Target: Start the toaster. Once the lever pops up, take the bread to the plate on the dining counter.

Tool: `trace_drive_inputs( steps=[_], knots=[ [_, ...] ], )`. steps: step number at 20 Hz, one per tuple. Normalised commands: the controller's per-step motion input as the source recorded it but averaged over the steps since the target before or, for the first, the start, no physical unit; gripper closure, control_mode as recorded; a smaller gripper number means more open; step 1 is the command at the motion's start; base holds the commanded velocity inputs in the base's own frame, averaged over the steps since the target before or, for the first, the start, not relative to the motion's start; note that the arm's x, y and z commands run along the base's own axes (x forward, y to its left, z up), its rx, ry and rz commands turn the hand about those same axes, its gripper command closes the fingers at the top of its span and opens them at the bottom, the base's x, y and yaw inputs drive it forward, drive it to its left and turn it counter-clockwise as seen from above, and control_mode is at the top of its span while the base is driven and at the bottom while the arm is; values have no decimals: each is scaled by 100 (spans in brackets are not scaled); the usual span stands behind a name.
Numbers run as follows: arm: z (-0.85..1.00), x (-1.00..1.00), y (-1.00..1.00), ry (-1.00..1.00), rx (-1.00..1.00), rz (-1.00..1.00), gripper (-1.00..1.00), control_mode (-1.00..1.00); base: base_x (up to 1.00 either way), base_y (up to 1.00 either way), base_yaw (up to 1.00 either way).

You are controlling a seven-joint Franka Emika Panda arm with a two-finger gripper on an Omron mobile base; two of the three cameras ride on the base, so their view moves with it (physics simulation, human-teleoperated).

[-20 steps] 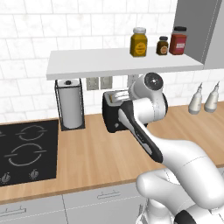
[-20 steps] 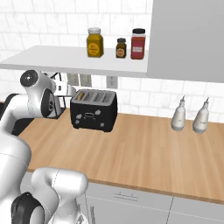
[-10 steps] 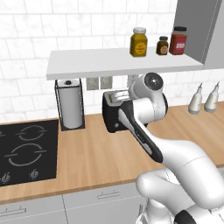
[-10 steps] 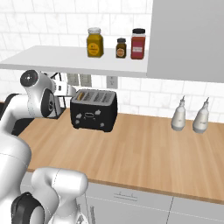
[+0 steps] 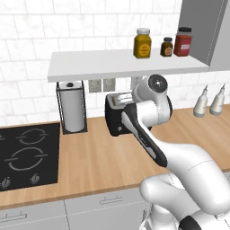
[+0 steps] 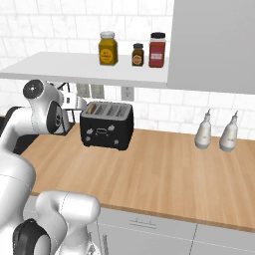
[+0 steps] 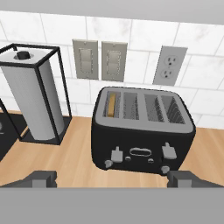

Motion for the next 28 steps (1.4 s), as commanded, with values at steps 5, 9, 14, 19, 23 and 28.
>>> trace_drive_inputs(
  steps=[5, 9, 14, 19, 23, 28],
  knots=[
    [0, 0, 0, 0, 0, 0, -100, -100, 0, 0, 0],
    [0, 0, 0, 0, 0, 0, -100, -100, 0, 0, 0],
    [0, 0, 0, 0, 0, 0, -100, -100, 0, 0, 0],
    [0, 0, 0, 0, 0, 0, -100, -100, 0, 0, 0],
    [0, 0, 0, 0, 0, 0, -100, -100, 0, 0, 0],
    [0, 0, 0, 0, 0, 0, -100, -100, 0, 0, 0]
  ],
)
